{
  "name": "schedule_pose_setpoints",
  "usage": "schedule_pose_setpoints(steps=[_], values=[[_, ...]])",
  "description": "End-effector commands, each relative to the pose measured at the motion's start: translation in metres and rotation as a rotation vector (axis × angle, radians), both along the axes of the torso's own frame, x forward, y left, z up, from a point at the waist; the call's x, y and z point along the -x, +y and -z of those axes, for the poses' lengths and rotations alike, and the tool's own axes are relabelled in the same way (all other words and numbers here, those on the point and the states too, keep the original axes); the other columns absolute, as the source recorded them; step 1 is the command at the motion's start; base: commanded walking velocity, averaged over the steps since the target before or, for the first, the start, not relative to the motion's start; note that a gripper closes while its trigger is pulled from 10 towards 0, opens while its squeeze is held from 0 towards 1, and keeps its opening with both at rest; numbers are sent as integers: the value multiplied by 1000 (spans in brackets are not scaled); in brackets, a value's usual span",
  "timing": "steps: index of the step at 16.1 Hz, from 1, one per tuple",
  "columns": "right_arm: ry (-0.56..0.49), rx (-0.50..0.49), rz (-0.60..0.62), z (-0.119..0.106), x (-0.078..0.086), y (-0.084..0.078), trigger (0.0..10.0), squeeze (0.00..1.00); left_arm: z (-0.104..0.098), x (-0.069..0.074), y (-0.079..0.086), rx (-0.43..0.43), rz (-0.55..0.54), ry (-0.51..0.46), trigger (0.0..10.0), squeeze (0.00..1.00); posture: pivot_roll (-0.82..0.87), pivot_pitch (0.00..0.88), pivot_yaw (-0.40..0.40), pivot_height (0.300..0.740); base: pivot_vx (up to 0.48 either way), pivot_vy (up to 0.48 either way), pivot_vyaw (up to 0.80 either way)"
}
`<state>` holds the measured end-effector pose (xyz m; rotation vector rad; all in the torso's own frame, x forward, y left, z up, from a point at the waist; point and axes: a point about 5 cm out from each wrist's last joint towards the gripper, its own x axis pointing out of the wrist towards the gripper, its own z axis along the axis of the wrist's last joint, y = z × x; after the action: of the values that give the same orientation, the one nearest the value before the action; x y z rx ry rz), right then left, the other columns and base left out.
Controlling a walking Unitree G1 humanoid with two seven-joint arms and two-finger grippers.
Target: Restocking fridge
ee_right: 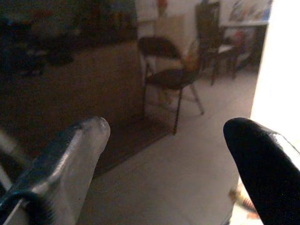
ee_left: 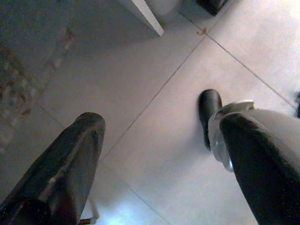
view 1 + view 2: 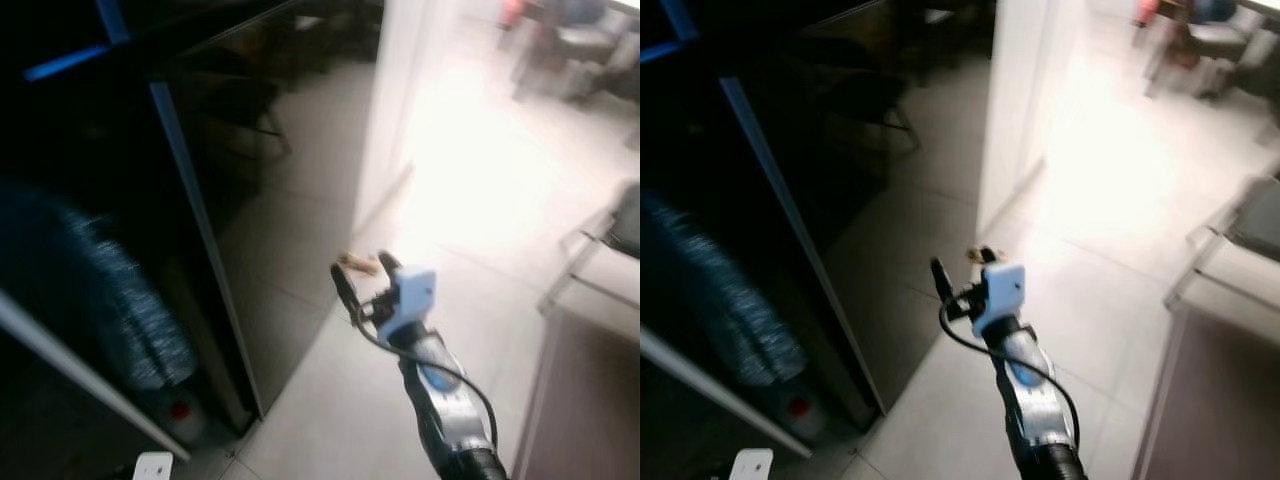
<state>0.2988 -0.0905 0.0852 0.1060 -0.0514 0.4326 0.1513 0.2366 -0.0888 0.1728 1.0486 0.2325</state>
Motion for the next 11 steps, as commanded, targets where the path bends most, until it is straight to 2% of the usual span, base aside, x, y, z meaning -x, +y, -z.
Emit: schedule_pose_setpoints(steps=[1,4,11], values=[[-3,0,-10,-4,1,5,10000,0,4,11,-1,-9,25,44,10000,0,-173,20,-18,740,0,0,800],[4,-16,-5,-5,1,7,10000,0,5,10,-2,-8,20,42,10000,0,-178,30,-22,740,0,-425,0],[13,15,51,-8,1,-6,10000,0,3,6,-4,-15,17,35,10000,0,-187,57,-22,740,0,-438,0]])
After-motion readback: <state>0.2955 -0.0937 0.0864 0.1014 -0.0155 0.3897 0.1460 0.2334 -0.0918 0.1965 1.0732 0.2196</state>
